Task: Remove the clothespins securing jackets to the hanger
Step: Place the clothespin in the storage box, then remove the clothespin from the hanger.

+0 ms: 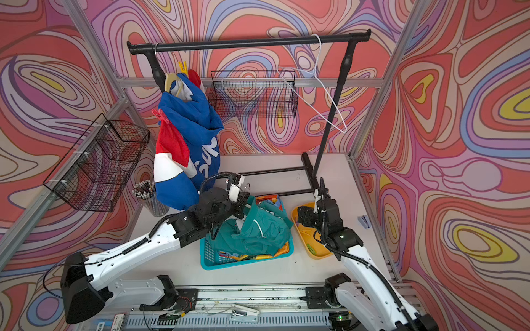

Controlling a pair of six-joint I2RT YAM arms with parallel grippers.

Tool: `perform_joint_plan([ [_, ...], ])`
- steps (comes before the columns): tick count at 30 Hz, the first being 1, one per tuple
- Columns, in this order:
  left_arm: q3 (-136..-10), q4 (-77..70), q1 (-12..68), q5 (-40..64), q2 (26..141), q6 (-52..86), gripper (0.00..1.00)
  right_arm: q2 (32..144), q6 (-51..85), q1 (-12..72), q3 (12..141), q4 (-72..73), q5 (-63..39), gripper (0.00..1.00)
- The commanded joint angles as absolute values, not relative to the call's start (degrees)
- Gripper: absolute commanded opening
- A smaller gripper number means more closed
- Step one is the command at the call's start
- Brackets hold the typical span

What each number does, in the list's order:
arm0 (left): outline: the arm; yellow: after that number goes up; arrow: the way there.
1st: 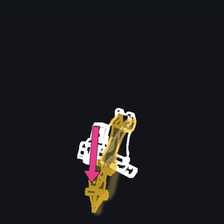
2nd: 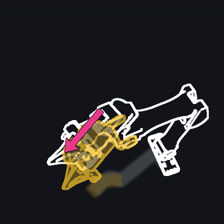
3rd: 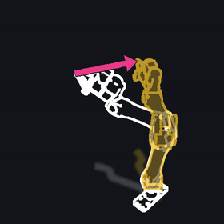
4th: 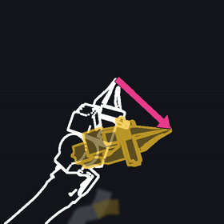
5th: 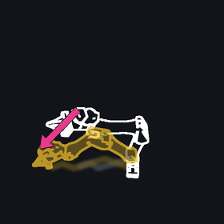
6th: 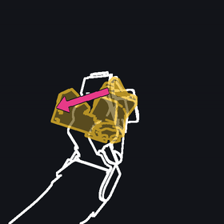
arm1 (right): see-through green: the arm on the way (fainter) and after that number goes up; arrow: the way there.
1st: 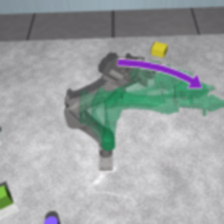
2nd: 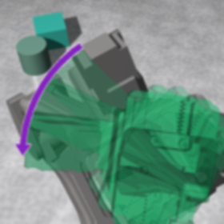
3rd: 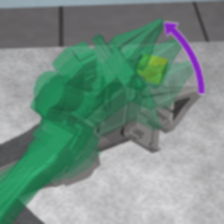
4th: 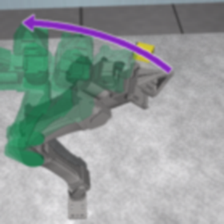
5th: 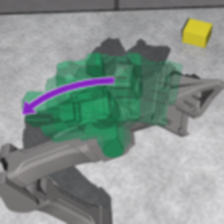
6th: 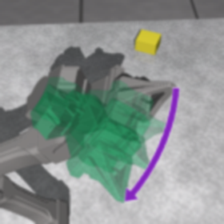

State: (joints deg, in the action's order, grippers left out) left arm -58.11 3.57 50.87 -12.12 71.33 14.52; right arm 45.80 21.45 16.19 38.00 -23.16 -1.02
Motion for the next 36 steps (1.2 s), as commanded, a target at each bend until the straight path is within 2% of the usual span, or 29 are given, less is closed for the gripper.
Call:
perform_joint_plan([
  [1, -59.5, 2.2, 51.5, -12.8, 70.4, 13.3, 0.00, 43.1, 19.1, 16.0, 42.9, -20.2, -11.0, 0.80],
  [7, -60.3, 2.5, 51.9, -12.7, 70.5, 12.7, 0.00, 43.6, 20.2, 16.3, 48.3, -18.2, -24.1, 0.76],
  [11, -60.5, 2.2, 52.2, -13.1, 70.3, 12.6, 0.00, 44.6, 19.4, 18.3, 49.0, -19.1, -27.1, 0.75],
  [18, -62.0, 3.1, 53.0, -13.8, 71.2, 10.7, 0.00, 47.6, 15.2, 27.9, 50.7, -24.1, -24.3, 0.69],
  [23, -62.5, 3.5, 53.4, -15.1, 71.8, 9.8, 0.00, 52.1, 11.5, 36.6, 54.4, -28.9, -16.9, 0.62],
  [29, -63.1, 3.6, 53.4, -16.1, 71.7, 7.9, 0.00, 56.0, 9.1, 39.8, 56.7, -31.9, -15.9, 0.48],
  [36, -63.6, 2.9, 53.5, -15.3, 71.5, 7.1, 0.00, 59.0, 6.7, 41.7, 58.2, -35.1, -14.1, 0.44],
])
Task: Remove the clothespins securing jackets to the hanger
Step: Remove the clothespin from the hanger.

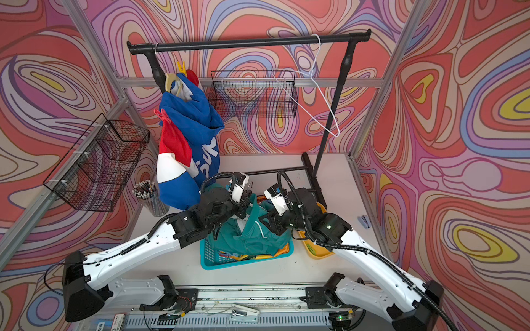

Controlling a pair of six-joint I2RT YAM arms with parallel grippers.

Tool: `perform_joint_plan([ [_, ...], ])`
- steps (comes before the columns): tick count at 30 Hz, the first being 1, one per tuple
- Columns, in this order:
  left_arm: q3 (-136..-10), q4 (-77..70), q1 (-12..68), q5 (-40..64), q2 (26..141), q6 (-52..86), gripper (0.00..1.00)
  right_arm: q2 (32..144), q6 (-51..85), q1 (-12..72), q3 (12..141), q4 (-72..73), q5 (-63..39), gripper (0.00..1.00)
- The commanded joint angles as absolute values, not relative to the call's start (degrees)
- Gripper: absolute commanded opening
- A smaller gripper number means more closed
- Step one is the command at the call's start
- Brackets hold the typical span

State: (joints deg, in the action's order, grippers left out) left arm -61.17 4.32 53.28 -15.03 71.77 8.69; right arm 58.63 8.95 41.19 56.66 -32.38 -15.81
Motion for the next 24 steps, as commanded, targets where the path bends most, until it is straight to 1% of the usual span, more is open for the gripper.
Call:
perform_joint_plan([
  [1, -63.5, 2.7, 53.7, -15.1, 71.3, 7.0, 0.00, 58.9, 6.6, 41.7, 58.1, -35.0, -14.0, 0.42],
  [3, -63.4, 2.3, 53.7, -14.4, 71.0, 7.1, 0.00, 58.3, 6.6, 41.8, 58.0, -34.9, -13.7, 0.34],
  [5, -62.9, 1.4, 53.7, -12.9, 70.7, 7.1, 0.00, 57.8, 6.6, 41.8, 57.8, -34.4, -13.6, 0.21],
  [7, -62.2, 0.2, 53.8, -11.2, 70.2, 7.1, 0.00, 57.3, 6.6, 41.8, 57.4, -33.6, -13.5, 0.04],
  [8, -62.0, 0.0, 53.8, -10.7, 69.9, 7.2, 0.00, 57.1, 6.6, 41.8, 57.2, -33.5, -13.4, 0.00],
  [9, -61.8, -0.1, 53.8, -10.3, 69.6, 7.3, 0.03, 56.9, 6.5, 41.8, 57.1, -33.4, -13.2, 0.00],
  [10, -61.7, -0.2, 53.8, -10.1, 69.3, 7.4, 0.09, 56.6, 6.4, 41.9, 56.9, -33.5, -12.6, 0.00],
  [13, -62.0, 1.2, 53.7, -9.9, 67.8, 8.4, 0.34, 55.4, 5.5, 42.3, 56.3, -33.6, -10.4, 0.00],
  [15, -62.1, 2.6, 53.7, -10.6, 66.1, 9.3, 0.55, 54.5, 4.2, 42.5, 55.9, -33.6, -8.1, 0.00],
  [17, -62.2, 3.8, 53.7, -11.7, 64.3, 10.3, 0.71, 53.5, 2.7, 43.0, 55.3, -33.5, -5.4, 0.00],
  [18, -62.6, 5.1, 53.7, -12.7, 63.6, 10.9, 0.75, 53.1, 2.1, 43.2, 55.0, -33.4, -3.8, 0.00],
  [19, -63.2, 6.6, 53.6, -13.6, 62.9, 11.2, 0.78, 52.7, 1.8, 43.4, 54.8, -33.4, -2.3, 0.00],
  [22, -66.9, 14.1, 52.4, -16.9, 62.1, 14.2, 0.81, 51.6, 1.0, 44.5, 53.9, -32.2, 2.0, 0.00],
  [24, -69.6, 20.5, 49.3, -16.2, 62.4, 18.0, 0.83, 51.5, 0.3, 45.7, 53.3, -31.5, 5.2, 0.00],
])
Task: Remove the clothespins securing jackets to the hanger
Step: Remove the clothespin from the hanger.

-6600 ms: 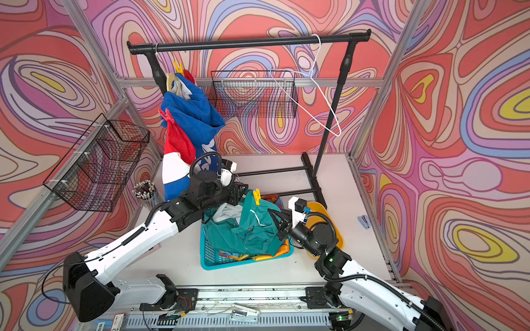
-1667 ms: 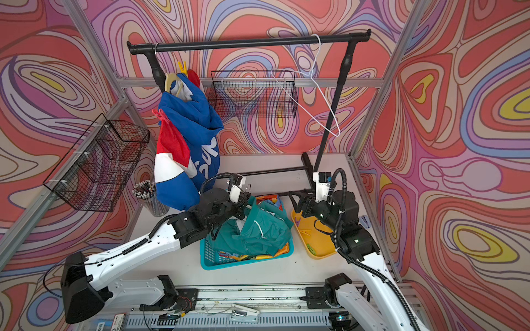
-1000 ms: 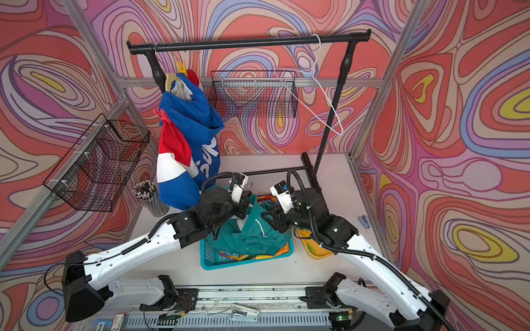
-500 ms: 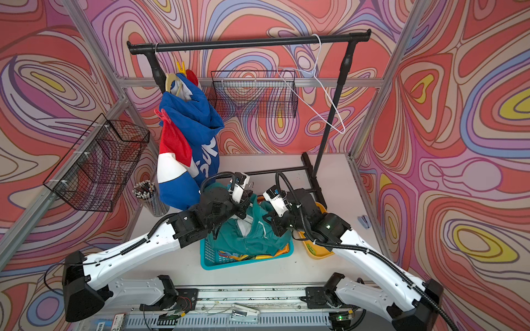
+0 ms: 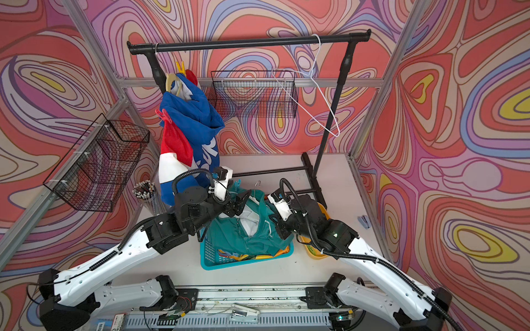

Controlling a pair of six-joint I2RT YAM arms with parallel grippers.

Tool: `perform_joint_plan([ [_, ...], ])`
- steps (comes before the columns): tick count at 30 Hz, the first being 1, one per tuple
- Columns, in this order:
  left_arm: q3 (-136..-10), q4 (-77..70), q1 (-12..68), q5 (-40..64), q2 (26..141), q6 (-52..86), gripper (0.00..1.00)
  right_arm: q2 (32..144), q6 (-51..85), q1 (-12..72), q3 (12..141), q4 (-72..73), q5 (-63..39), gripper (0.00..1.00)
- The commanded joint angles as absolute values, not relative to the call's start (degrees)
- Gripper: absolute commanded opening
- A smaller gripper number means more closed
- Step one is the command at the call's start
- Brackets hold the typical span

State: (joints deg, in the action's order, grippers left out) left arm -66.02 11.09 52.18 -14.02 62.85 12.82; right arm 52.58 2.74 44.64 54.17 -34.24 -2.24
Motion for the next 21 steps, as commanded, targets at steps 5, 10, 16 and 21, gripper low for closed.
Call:
perform_joint_plan([
  [5, -71.2, 25.8, 41.9, -11.0, 63.0, 25.8, 0.83, 53.0, -1.6, 52.0, 52.8, -30.9, 17.5, 0.00],
  [10, -73.2, 28.5, 39.9, -6.5, 66.0, 29.9, 0.82, 57.0, -3.3, 60.9, 53.4, -29.3, 34.2, 0.00],
  [16, -75.9, 32.3, 36.9, -1.2, 70.3, 34.4, 0.76, 60.4, -3.9, 64.6, 52.9, -25.5, 43.3, 0.00],
  [21, -74.3, 31.4, 34.7, 2.6, 70.8, 37.6, 0.72, 60.7, -6.0, 68.0, 50.7, -20.8, 49.4, 0.00],
])
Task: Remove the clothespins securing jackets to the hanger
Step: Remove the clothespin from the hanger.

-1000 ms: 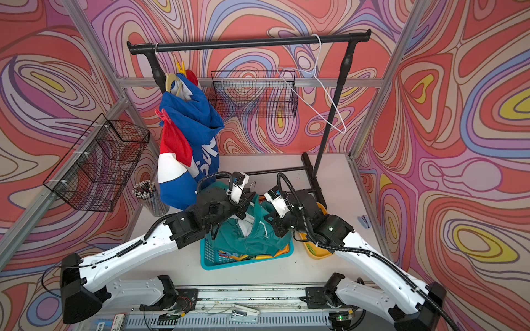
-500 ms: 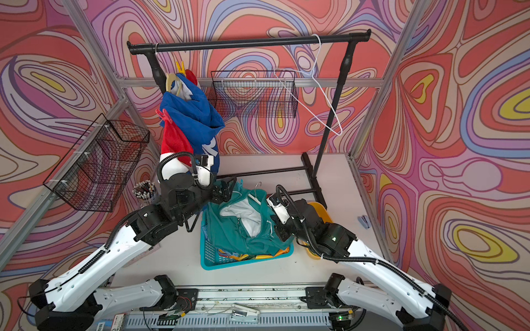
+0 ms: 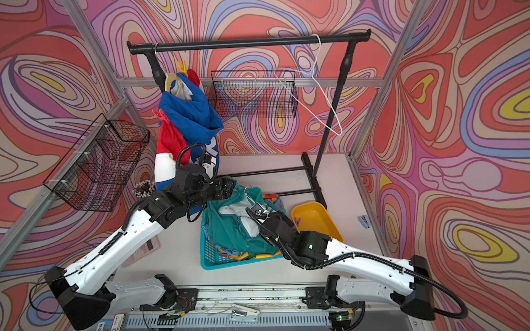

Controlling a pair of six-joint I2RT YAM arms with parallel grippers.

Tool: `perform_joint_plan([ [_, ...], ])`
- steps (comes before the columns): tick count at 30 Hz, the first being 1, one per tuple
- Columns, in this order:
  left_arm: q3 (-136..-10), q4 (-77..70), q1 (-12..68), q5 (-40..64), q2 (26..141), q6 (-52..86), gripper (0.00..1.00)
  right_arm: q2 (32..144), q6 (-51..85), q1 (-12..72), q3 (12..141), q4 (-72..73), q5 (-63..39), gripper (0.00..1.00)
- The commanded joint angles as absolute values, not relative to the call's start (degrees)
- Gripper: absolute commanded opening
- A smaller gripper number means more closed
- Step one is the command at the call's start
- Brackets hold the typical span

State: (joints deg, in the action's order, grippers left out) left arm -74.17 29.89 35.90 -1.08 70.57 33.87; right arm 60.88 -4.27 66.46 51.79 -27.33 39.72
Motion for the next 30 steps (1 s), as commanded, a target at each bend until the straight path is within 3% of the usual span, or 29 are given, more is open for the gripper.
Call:
perform_joint_plan([
  [1, -74.2, 31.4, 34.2, 3.6, 71.0, 38.2, 0.72, 60.8, -6.9, 68.8, 50.4, -19.9, 50.4, 0.00],
  [18, -72.5, 28.1, 31.0, 10.6, 73.5, 43.9, 0.66, 66.7, -15.5, 74.7, 47.3, -9.9, 62.0, 0.00],
  [30, -71.7, 26.9, 29.2, 13.5, 73.9, 46.0, 0.60, 66.0, -15.4, 75.3, 46.3, -9.4, 62.6, 0.00],
])
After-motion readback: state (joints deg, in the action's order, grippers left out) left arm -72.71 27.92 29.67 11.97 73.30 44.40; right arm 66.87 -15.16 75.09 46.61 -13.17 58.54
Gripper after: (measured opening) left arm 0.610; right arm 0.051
